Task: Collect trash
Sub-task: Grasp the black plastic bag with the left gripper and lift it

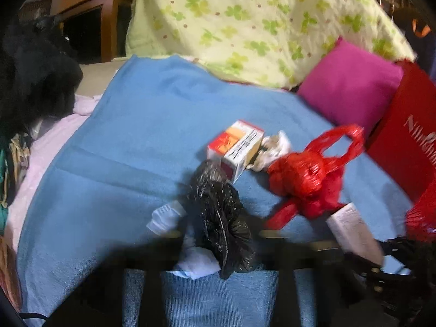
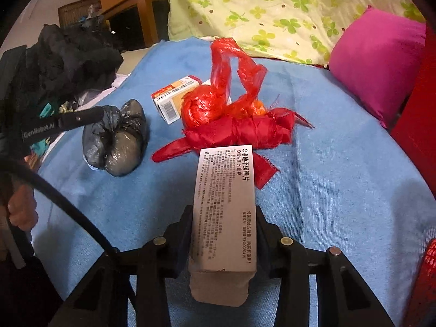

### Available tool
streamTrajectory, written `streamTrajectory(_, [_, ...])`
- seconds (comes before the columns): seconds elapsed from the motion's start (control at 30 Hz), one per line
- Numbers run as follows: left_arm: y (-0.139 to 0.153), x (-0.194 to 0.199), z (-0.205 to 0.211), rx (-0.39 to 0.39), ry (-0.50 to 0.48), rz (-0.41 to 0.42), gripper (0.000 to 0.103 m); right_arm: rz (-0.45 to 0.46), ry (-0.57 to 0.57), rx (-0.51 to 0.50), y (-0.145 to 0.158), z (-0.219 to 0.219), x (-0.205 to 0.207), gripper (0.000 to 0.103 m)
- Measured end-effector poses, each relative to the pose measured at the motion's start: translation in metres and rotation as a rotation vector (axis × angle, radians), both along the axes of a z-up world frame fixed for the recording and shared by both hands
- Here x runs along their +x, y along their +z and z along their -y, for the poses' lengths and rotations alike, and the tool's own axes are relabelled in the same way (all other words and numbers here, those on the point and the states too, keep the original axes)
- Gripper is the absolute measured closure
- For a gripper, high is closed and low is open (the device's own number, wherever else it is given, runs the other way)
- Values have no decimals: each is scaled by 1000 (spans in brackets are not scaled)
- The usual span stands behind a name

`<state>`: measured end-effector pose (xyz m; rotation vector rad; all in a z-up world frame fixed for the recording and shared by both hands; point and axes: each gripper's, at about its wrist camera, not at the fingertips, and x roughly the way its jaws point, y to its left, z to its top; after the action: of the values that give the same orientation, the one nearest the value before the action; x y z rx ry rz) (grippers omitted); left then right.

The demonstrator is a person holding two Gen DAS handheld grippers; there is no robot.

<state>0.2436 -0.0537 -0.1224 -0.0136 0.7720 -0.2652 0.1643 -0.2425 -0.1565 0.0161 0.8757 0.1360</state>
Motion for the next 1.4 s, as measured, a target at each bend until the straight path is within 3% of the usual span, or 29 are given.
streamTrajectory(0.03, [-3, 3, 4, 17, 20, 13, 13, -1, 2, 1, 0, -1, 0, 59])
streamTrajectory(0.13, [-10, 15, 16, 41, 16, 37, 14, 9, 3, -4, 0, 1, -3, 59])
streamTrajectory(0.2, [-17, 19, 24, 78, -17, 40, 46, 6, -1, 1, 0, 2, -3, 59])
streamTrajectory(0.23, [-22, 21, 27, 106, -32, 11, 79, 4, -4, 3, -1, 3, -3, 59])
streamTrajectory(0.27, [-27, 23, 28, 119, -38, -19, 79, 1, -8, 4, -1, 5, -3, 59])
streamTrajectory(0.3, [-25, 22, 24, 99, -39, -7, 80, 1, -10, 5, -1, 6, -3, 59])
streamTrajectory(0.37, [-14, 19, 13, 7, -65, 0, 92, 10, -13, 8, 2, 8, -5, 59])
streamTrajectory(0.47, [9, 3, -7, -149, -101, 49, 96, 31, -18, 19, 9, 12, -8, 59])
streamTrajectory(0.57, [29, -21, -18, -234, -145, 113, 98, 63, -22, 37, 18, 16, -12, 59])
streamTrajectory(0.67, [38, -36, -26, -319, -141, 118, 99, 101, -27, 56, 28, 20, -18, 59])
streamTrajectory(0.73, [42, -50, -26, -323, -120, 129, 99, 130, -30, 67, 35, 21, -23, 59])
streamTrajectory(0.9, [46, -81, 7, -198, -149, 157, 99, 196, -23, 91, 52, 30, -36, 59])
streamTrajectory(1.0, [35, -89, 17, -68, -110, 130, 99, 203, -25, 83, 55, 36, -44, 59])
streamTrajectory(1.03, [27, -92, 16, -58, -107, 109, 97, 206, -29, 77, 55, 39, -47, 59])
streamTrajectory(1.1, [11, -94, 12, -105, -116, 26, 77, 202, -35, 75, 55, 45, -51, 59])
streamTrajectory(1.13, [2, -95, 12, -124, -111, -24, 40, 199, -39, 77, 55, 48, -52, 59])
streamTrajectory(1.17, [-5, -98, 12, -108, -81, -44, 18, 194, -43, 78, 54, 52, -53, 59])
streamTrajectory(1.23, [-13, -103, 16, -20, -28, 7, 18, 185, -49, 73, 52, 56, -55, 59])
streamTrajectory(1.33, [-26, -92, 16, 35, -4, -9, 23, 173, -47, 72, 49, 60, -58, 59])
streamTrajectory(1.37, [-33, -87, 14, 28, 12, -33, 44, 175, -43, 70, 50, 60, -59, 59])
streamTrajectory(1.4, [-40, -84, 12, 18, 12, -73, 57, 178, -38, 67, 50, 59, -60, 59])
